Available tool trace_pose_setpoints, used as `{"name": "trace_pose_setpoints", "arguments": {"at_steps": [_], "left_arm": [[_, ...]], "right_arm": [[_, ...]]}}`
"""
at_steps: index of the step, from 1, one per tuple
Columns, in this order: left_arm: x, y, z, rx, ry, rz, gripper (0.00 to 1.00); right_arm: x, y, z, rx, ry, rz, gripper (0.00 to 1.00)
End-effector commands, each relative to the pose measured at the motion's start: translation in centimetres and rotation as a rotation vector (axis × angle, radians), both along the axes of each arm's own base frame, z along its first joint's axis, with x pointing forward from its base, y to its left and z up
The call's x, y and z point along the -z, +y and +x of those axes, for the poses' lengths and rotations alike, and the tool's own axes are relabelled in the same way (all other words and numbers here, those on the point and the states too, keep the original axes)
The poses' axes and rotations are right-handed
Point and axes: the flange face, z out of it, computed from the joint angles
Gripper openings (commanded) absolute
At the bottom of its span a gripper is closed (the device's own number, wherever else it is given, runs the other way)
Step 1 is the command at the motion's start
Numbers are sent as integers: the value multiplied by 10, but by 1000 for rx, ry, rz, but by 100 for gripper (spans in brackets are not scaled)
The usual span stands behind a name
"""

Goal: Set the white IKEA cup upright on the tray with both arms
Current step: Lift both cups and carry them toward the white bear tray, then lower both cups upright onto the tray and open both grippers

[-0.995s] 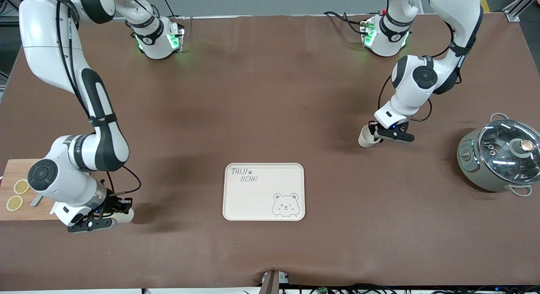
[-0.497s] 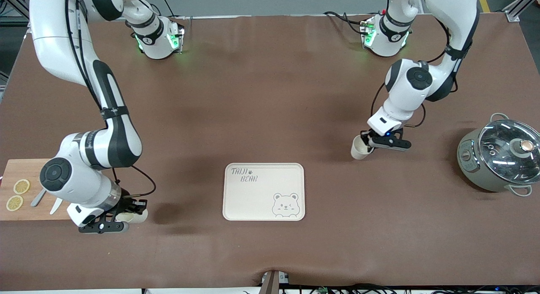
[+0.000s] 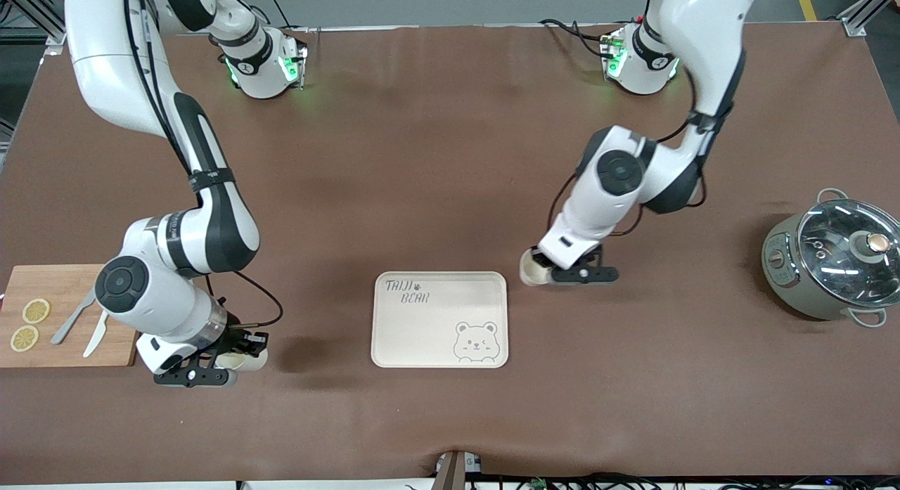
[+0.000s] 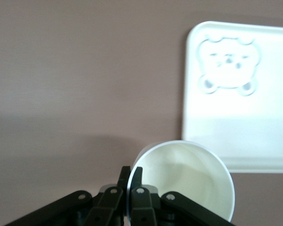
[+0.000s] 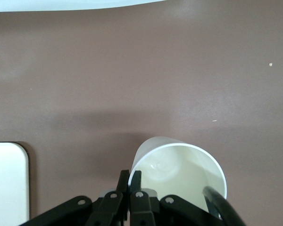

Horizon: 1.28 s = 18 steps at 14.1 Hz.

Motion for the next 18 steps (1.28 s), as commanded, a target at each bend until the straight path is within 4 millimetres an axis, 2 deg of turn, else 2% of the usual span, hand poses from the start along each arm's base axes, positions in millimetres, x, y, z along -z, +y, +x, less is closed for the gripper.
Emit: {"name": "trace_pose_setpoints", "arguments": {"at_steps": [1, 4, 7, 8, 10, 12, 16, 18], "left_arm": [[10, -56, 23, -39, -11, 55, 0], [13, -79, 38, -39, -17, 57, 0], [15, -78, 46, -44, -31, 62, 0], [16, -82, 49, -41, -42, 63, 0], [24, -94, 53, -32, -61, 67, 0], [33, -100, 55, -29, -72, 69, 0], [38, -105, 62, -25, -105, 42, 0], [38, -107, 63, -25, -114, 33, 0]], "right_arm": [[-13, 36, -6, 38, -1, 22, 0], [-16, 91, -19, 82, -2, 45, 0], [-18, 148, -34, 18, -16, 52, 0], [-18, 163, -39, -2, -19, 54, 0], [-16, 179, -45, -44, -18, 53, 0], [-3, 207, -52, -95, -35, 71, 0], [34, 254, -61, -151, -57, 86, 0], [45, 266, -68, -170, -43, 75, 0]]}}
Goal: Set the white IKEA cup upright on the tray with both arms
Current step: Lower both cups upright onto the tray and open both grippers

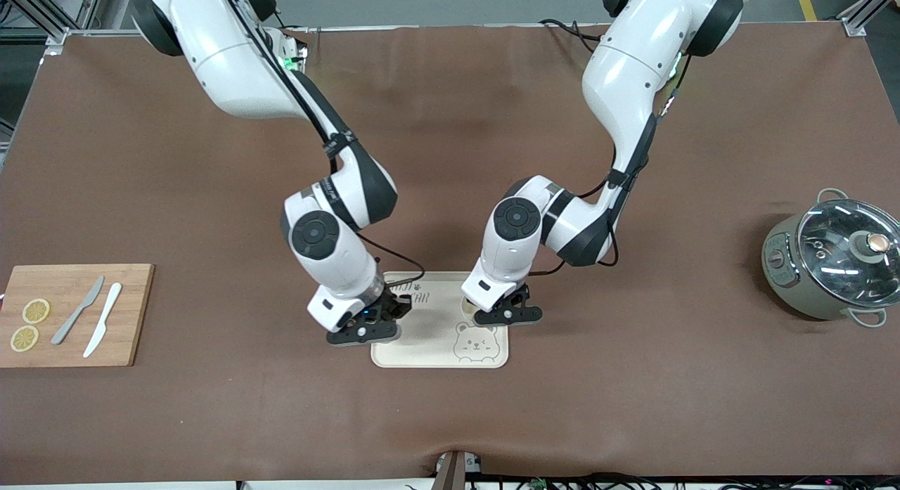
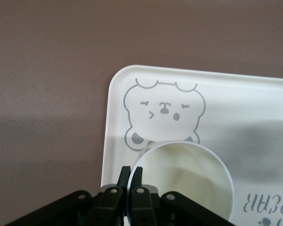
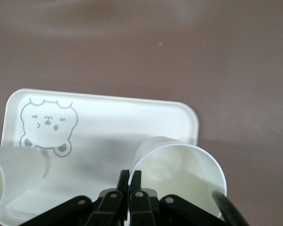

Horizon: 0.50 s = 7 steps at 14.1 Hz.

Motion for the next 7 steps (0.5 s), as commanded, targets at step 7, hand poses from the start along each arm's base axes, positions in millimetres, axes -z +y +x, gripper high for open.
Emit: {"name": "trace_pose_setpoints", "arguments": {"at_steps": [7], "left_arm": [[10, -9, 8, -6, -58, -36, 0]], "right_arm": [[40, 35, -15, -62, 26, -30, 0]]}}
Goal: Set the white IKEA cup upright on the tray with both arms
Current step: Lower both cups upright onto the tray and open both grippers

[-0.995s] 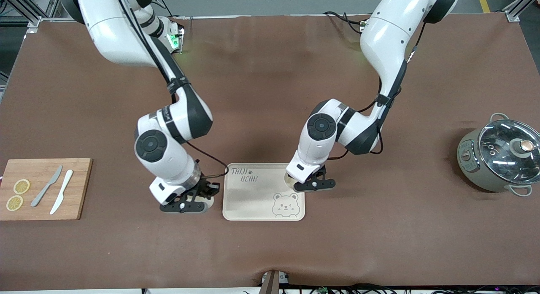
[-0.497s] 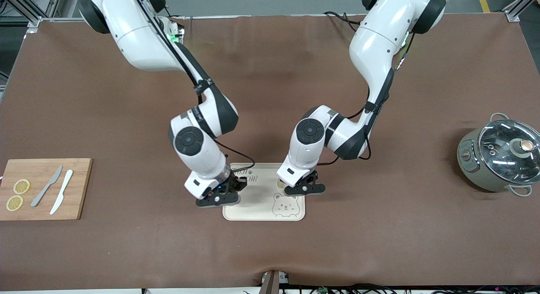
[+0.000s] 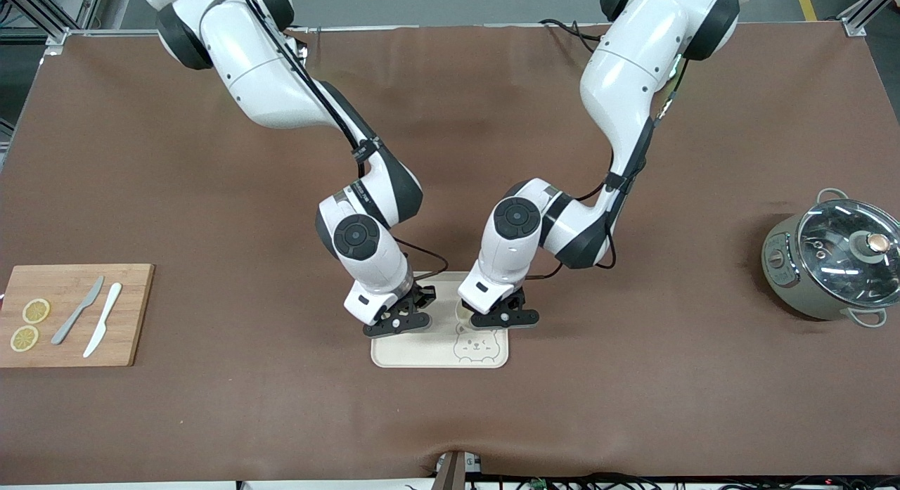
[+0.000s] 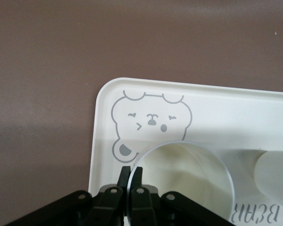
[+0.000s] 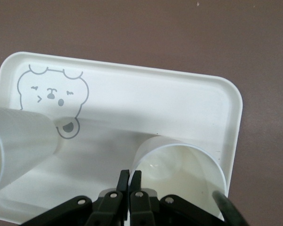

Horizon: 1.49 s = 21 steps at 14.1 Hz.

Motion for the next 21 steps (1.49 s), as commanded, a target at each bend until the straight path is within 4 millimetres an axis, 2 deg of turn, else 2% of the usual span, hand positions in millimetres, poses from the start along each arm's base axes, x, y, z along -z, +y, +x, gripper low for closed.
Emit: {"name": "trace_pose_setpoints", "arguments": {"at_steps": [1, 4, 6, 7, 8, 9, 10, 13, 14, 16, 17, 19, 20, 21], "left_arm": [[9, -3, 5, -12, -16, -2, 0], [17, -3, 4, -17, -17, -6, 0], [17, -3, 4, -28, -15, -8, 0], [16, -2, 4, -29, -17, -8, 0], [16, -2, 4, -36, -16, -11, 0], [15, 1, 6, -54, -14, -15, 86], [14, -1, 6, -66, -17, -20, 100], [-7, 2, 10, -96, -30, -42, 100], [-15, 4, 12, -100, -30, -42, 100], [-26, 15, 17, -116, -11, -27, 100], [-40, 23, 21, -128, -12, -26, 100], [-78, 51, 35, -153, -8, -21, 100], [-105, 71, 43, -136, -8, -21, 100], [-124, 93, 49, -109, 17, -21, 100]], "right_arm": [[3, 7, 1, -15, -6, -10, 0], [4, 7, 2, -13, -8, -8, 2], [3, 7, 2, -11, -12, -5, 70], [2, 7, 2, -13, -16, -3, 100], [-1, 7, 4, -11, -27, 5, 100], [-3, 6, 5, -9, -32, 6, 100], [-7, 4, 7, -4, -36, 11, 100], [-21, -3, 13, 11, -42, 21, 100], [-33, -6, 16, 16, -51, 27, 100], [-51, -25, 26, 47, -53, 39, 100], [-59, -39, 33, 62, -53, 39, 100], [-75, -65, 46, 98, -59, 45, 100], [-86, -81, 52, 118, -59, 45, 100], [-96, -95, 58, 137, -60, 44, 100]]}}
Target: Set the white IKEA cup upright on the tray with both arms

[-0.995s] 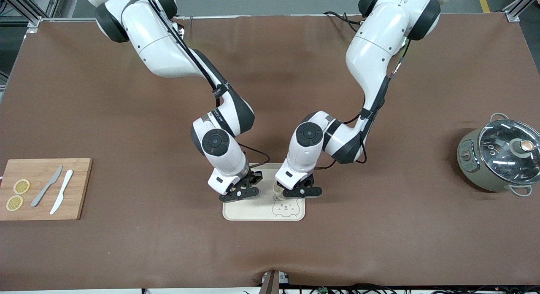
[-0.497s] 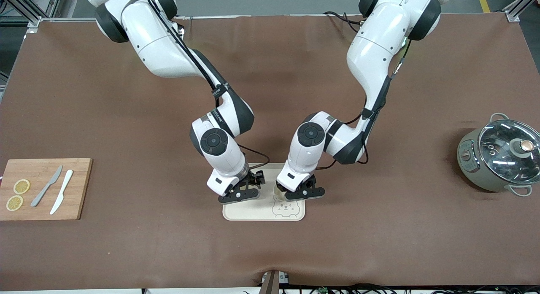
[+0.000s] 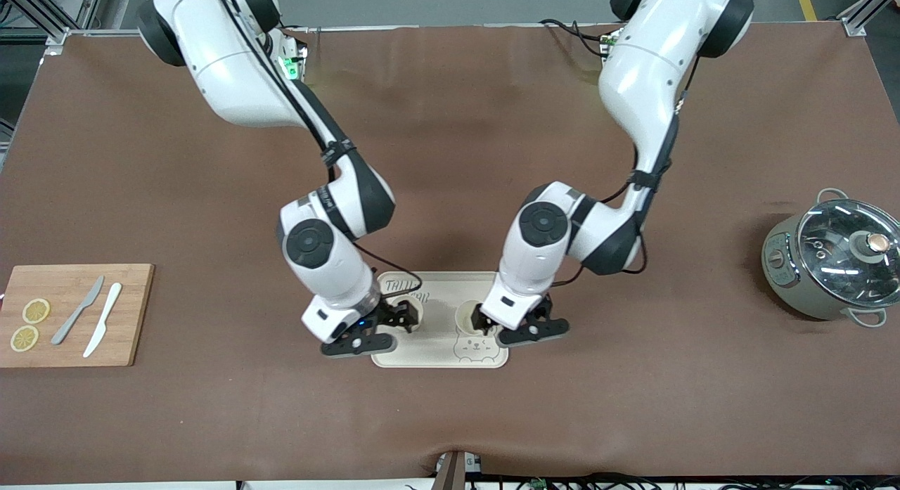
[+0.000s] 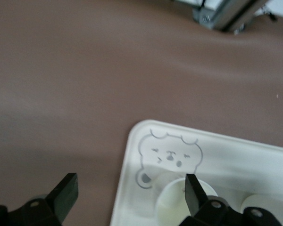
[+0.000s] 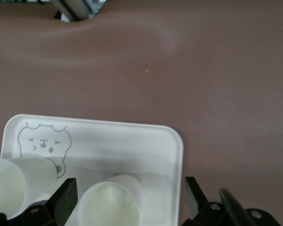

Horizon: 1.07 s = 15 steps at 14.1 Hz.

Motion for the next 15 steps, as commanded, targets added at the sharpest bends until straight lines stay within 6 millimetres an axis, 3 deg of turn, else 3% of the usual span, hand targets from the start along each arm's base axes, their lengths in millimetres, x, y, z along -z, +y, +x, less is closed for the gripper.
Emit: {"name": "trace_pose_setpoints", "arguments": {"at_steps": [1, 2, 4, 9, 13, 15], "left_arm": [[-72, 64, 12, 72, 56, 7, 100], [-97, 98, 19, 125, 61, 35, 100], [-126, 157, 29, 203, 55, 61, 100], [-162, 277, 37, 223, 84, 85, 100], [-208, 333, 12, 263, 97, 75, 100], [-243, 346, -12, 264, 107, 48, 100]], "right_arm": [[-34, -42, 13, 51, 10, 18, 100], [-47, -57, 18, 68, -2, 19, 100], [-83, -75, 21, 90, -47, 17, 100], [-134, -197, 29, 248, 36, 0, 100], [-167, -258, 10, 263, 42, -28, 100], [-179, -288, -7, 269, 44, -34, 100]]}}
